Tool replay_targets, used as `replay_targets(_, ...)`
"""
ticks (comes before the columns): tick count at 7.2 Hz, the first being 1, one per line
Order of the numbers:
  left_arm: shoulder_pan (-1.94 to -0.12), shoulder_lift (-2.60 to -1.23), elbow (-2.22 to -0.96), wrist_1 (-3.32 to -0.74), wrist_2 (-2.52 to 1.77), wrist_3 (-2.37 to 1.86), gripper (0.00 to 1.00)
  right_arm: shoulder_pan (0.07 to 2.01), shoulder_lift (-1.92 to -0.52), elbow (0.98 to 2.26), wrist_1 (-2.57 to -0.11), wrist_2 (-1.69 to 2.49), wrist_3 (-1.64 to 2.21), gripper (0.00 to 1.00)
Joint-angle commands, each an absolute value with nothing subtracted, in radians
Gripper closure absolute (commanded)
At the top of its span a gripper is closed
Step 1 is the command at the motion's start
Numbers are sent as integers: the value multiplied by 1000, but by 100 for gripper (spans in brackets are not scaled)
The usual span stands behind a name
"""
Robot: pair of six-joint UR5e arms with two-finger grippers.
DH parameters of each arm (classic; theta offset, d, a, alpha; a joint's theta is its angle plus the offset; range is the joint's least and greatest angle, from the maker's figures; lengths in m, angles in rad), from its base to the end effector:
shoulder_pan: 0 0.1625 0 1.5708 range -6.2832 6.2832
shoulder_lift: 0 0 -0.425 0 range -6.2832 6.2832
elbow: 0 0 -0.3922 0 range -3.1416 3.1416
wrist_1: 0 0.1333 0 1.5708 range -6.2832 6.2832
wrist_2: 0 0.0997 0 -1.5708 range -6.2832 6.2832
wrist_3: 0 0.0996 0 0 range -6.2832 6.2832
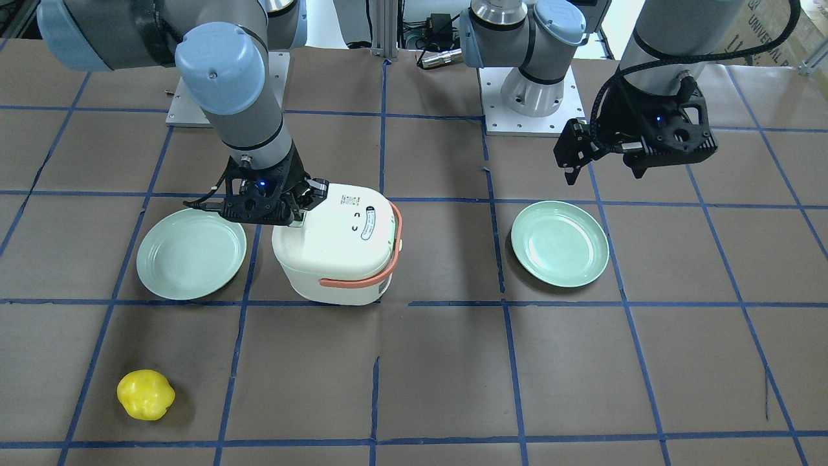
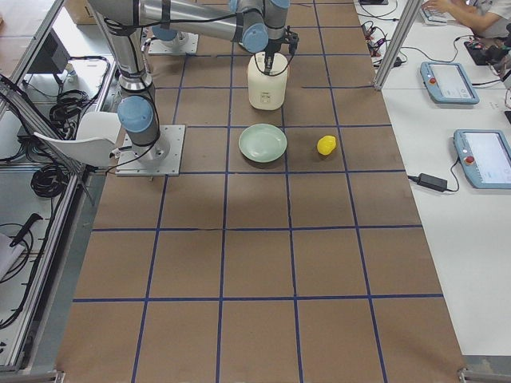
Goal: Press rice cooker button
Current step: 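Press down on the green button with the closed right gripper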
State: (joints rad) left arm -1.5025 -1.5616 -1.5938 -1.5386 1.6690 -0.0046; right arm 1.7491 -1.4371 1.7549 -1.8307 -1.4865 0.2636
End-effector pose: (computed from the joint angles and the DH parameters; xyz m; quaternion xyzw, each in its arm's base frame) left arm -0.0898 -0.4970 0.4848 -0.0368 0.9981 -0.0076 0.0493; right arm 0.2322 -0.4896 0.3563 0.0438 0.9977 0.0374 0.0348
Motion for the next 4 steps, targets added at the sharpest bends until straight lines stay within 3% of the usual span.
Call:
replay_targets(1,-1502,-1562,-1594,-1539,1669,-5,0,1749,-1446,1741,-1830,-1486,265,85)
replay_targets(4,-1502,-1562,-1594,-1539,1669,-5,0,1737,-1471,1592,-1714,-1460,255,69)
